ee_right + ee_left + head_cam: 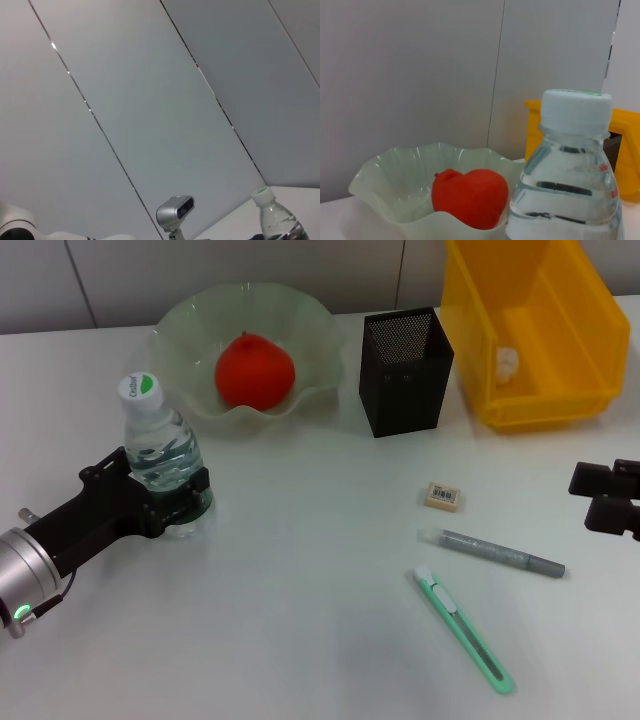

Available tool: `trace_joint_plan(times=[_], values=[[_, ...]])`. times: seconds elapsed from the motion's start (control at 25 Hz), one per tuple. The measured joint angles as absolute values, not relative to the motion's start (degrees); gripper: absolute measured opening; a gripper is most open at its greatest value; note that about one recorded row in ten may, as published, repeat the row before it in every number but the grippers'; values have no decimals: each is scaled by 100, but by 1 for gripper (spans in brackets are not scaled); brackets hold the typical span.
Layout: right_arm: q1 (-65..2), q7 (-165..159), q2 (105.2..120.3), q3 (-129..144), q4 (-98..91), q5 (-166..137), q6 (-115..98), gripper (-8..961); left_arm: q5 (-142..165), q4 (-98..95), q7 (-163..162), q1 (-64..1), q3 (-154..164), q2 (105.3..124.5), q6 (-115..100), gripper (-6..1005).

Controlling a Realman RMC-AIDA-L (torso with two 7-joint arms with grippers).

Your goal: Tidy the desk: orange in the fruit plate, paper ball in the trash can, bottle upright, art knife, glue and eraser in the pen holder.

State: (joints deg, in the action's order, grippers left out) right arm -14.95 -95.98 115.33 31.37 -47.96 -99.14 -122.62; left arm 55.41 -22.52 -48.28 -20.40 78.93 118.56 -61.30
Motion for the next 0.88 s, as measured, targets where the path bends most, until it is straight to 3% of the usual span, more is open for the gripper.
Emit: trace_joint_plan(times=[0.88], values=[[-1503,-9598,11543,3129,-4791,-9908,-12321,449,5637,-2538,-5029,-1895,7964,11819,-6403,778]])
